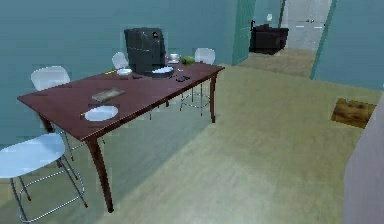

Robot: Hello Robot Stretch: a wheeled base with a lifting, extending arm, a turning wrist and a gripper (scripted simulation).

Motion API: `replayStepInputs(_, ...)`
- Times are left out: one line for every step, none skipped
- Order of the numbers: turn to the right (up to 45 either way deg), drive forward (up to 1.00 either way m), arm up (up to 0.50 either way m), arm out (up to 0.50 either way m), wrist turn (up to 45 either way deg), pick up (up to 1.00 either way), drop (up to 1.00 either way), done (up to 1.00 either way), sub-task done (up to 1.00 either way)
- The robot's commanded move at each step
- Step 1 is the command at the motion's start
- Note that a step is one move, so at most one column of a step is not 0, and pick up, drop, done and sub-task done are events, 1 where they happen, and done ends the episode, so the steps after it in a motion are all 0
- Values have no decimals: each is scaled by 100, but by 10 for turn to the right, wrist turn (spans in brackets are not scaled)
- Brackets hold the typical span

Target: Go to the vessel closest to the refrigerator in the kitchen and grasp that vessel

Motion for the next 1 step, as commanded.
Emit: replayStepInputs(0,0,50,0,0,0,0,0,0)
